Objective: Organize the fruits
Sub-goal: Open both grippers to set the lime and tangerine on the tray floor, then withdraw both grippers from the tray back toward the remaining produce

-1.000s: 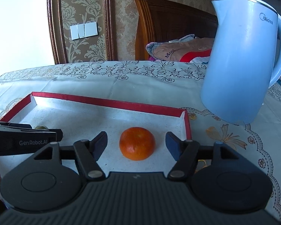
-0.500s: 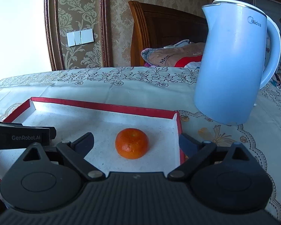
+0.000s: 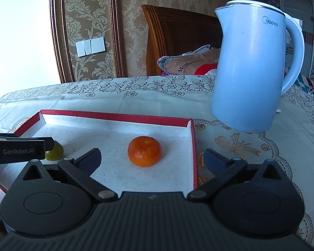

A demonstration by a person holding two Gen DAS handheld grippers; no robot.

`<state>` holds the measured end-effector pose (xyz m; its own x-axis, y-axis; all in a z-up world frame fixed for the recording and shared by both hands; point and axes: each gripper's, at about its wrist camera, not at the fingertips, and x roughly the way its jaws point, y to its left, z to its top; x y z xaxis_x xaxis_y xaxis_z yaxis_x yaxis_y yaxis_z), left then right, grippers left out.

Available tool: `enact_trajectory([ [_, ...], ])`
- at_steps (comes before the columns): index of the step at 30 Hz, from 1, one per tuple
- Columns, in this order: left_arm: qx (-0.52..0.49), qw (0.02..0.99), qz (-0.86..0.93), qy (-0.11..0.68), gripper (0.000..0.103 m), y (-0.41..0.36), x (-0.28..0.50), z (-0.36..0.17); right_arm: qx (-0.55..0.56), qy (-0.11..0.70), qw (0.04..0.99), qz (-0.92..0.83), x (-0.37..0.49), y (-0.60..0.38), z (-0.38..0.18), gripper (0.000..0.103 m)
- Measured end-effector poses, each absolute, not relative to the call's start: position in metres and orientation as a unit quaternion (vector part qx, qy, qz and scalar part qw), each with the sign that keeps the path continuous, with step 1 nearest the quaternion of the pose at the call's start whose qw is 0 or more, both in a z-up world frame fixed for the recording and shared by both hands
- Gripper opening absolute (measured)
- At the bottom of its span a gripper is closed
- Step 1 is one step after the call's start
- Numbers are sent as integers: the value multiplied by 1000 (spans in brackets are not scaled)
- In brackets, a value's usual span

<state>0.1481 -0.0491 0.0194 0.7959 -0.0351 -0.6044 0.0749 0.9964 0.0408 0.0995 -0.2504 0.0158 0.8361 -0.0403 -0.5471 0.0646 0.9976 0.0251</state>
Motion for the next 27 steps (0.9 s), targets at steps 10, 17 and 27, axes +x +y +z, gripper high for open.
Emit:
enact_trajectory([
  [10, 35, 957, -41, 285, 79, -43, 117, 24, 20, 285, 958, -11, 78, -249, 16, 103],
  [17, 57, 966, -39, 250, 79, -45, 89, 21, 23, 280, 960, 3, 57, -247, 16, 103],
  [27, 68, 966, -55, 242, 87, -45, 50, 12, -4, 273, 962, 11, 29, -237, 12, 103],
])
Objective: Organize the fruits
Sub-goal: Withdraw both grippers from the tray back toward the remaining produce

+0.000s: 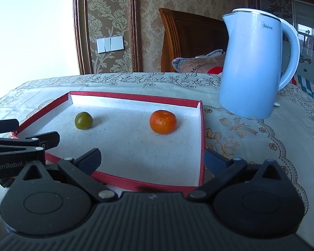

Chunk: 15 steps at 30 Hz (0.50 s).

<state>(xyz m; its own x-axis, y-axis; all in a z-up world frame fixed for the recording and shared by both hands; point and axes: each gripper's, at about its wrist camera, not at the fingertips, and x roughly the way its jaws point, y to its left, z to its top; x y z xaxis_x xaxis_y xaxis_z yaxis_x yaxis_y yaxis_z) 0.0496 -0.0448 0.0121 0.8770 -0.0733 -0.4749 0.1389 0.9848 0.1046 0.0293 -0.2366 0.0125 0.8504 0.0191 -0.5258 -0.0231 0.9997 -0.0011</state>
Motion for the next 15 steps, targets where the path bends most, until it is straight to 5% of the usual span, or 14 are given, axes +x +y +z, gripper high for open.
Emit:
enact_trajectory([
  [15, 14, 963, -62, 260, 88, -18, 27, 8, 2, 277, 961, 20, -3, -246, 5, 103],
])
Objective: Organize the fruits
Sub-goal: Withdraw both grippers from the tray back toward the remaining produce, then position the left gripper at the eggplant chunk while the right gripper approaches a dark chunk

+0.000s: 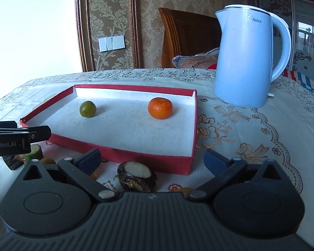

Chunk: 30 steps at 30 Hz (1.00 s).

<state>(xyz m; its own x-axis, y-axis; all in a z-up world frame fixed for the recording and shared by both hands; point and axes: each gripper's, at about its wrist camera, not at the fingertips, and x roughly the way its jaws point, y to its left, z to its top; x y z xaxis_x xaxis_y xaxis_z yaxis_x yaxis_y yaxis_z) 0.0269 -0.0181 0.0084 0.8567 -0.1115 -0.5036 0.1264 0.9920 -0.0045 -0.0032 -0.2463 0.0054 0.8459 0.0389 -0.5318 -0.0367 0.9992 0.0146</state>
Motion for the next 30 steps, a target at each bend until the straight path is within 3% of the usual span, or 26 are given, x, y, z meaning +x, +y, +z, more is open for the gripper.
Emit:
enact_trajectory([
  [14, -20, 954, -46, 295, 88, 19, 16, -5, 9, 272, 962, 30, -25, -251, 5, 103],
  [30, 3, 960, -17, 279, 89, 40, 1, -5, 6, 276, 961, 30, -24, -251, 2, 103],
])
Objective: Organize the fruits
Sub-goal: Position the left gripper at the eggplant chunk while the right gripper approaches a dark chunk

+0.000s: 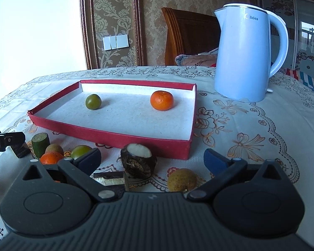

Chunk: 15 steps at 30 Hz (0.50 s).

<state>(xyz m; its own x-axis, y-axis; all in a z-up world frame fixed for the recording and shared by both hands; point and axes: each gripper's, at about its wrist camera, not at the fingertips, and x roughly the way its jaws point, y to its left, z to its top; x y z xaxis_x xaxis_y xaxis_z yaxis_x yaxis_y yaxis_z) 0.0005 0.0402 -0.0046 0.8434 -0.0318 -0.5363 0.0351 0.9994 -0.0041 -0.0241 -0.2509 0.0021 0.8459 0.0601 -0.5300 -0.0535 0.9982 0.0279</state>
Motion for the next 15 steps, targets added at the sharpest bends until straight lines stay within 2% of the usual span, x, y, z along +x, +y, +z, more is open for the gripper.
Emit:
enact_trajectory([
  [11, 51, 942, -12, 332, 94, 29, 16, -22, 8, 278, 960, 28, -24, -252, 1, 103],
  [13, 45, 941, -4, 336, 102, 31, 18, -24, 8, 280, 960, 28, -24, -252, 1, 103],
  [15, 29, 939, -2, 343, 103, 35, 20, -25, 9, 281, 959, 28, -24, -252, 1, 103],
])
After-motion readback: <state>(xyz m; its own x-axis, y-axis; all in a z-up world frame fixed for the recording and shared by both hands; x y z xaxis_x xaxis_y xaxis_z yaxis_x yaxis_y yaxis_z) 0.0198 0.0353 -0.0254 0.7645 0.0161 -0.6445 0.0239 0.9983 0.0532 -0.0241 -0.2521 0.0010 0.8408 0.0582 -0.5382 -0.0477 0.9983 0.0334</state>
